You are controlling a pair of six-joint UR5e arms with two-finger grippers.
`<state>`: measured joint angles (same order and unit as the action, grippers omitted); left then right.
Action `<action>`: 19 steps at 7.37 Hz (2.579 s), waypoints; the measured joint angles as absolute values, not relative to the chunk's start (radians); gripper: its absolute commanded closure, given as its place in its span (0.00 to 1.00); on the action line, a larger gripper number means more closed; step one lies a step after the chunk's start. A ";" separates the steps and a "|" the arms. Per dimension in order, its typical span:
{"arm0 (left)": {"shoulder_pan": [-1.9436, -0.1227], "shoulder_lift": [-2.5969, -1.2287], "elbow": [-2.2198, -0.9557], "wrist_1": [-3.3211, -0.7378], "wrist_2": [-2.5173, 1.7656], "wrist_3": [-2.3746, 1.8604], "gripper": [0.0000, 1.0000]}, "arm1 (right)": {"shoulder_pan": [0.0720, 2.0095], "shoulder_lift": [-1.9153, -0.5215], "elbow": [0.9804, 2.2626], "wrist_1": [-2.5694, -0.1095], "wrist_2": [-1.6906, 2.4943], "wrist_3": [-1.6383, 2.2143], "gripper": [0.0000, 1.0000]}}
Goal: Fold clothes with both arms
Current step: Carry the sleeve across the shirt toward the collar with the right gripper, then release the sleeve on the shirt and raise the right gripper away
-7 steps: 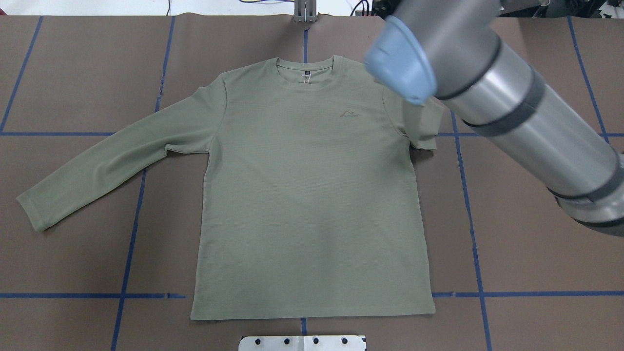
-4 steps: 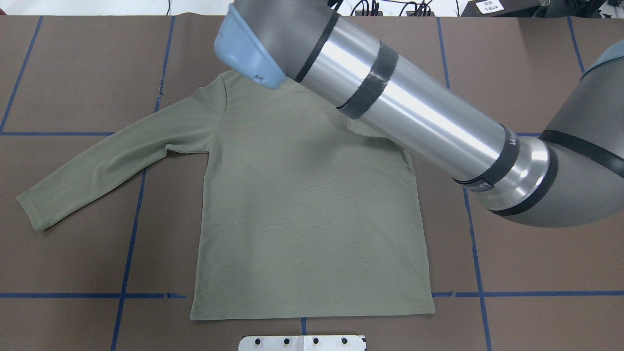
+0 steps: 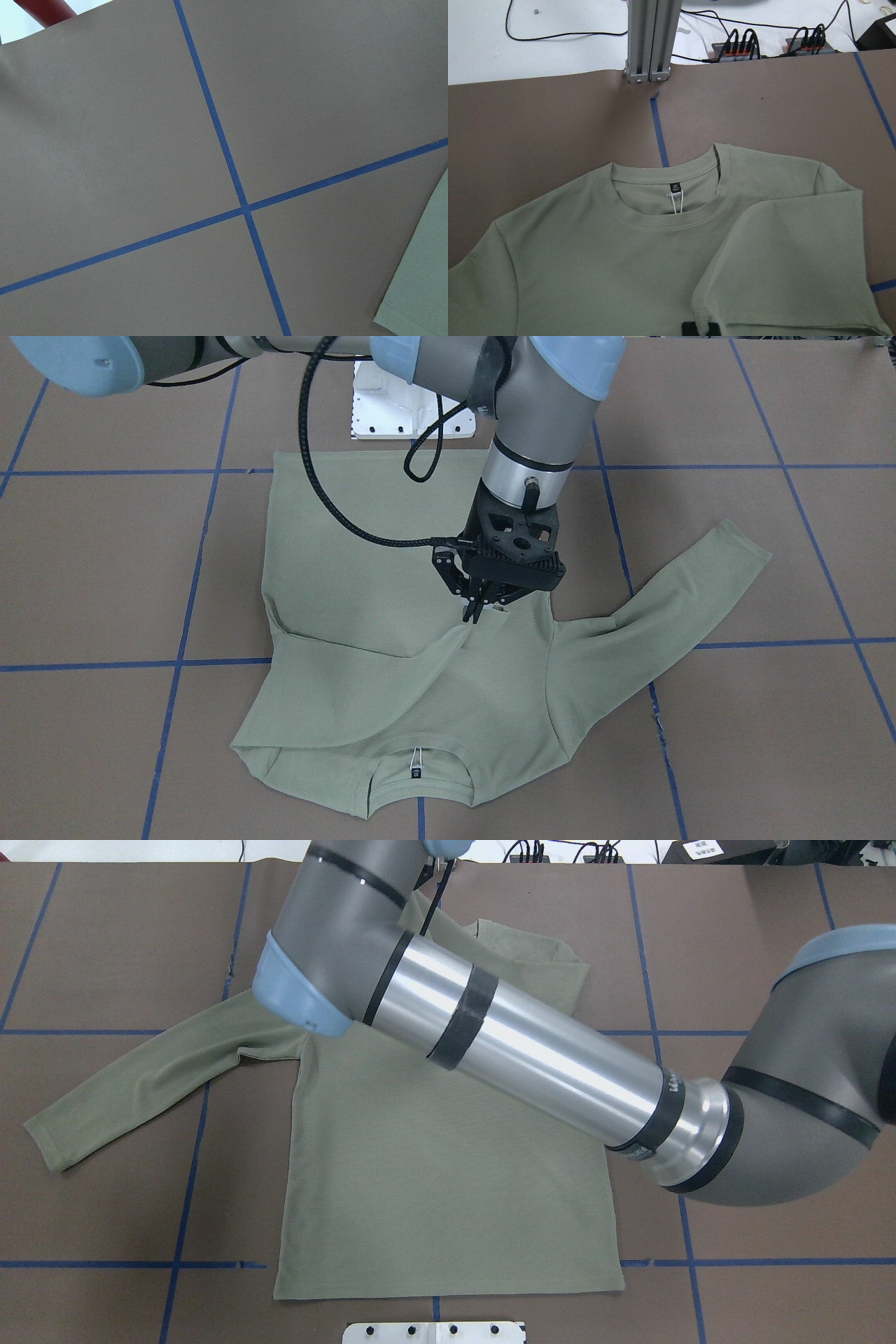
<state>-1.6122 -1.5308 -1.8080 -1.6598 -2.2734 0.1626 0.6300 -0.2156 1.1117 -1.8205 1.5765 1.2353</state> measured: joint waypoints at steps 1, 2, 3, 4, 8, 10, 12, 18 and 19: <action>-1.612 -1.531 -1.807 -1.660 -2.273 0.163 0.00 | 0.611 -0.216 1.079 -1.780 1.559 1.240 0.48; -1.612 -1.531 -1.806 -1.660 -2.274 0.163 0.00 | 0.601 -0.214 1.041 -1.728 1.550 1.254 0.01; -1.612 -1.531 -1.806 -1.660 -2.274 0.164 0.00 | 0.596 -0.211 1.001 -1.679 1.543 1.262 0.00; -1.612 -1.530 -1.806 -1.660 -2.275 0.164 0.00 | 0.596 -0.206 0.972 -1.644 1.535 1.259 0.00; -1.611 -1.543 -1.808 -1.675 -2.275 0.164 0.00 | 0.630 -0.191 0.946 -1.598 1.580 1.239 0.00; -1.606 -1.607 -1.732 -1.831 -2.278 0.146 0.00 | 0.727 -0.213 0.950 -1.600 1.770 1.171 0.00; -1.564 -1.647 -1.638 -2.007 -2.324 0.025 0.00 | 0.846 -0.292 0.995 -1.607 1.961 1.050 0.00; -1.223 -1.449 -1.597 -2.494 -2.301 -0.649 0.18 | 1.109 -0.788 1.429 -1.718 2.185 0.622 0.00; -1.159 -1.427 -1.569 -2.570 -2.258 -0.763 0.21 | 1.124 -0.872 1.512 -1.717 2.193 0.609 0.00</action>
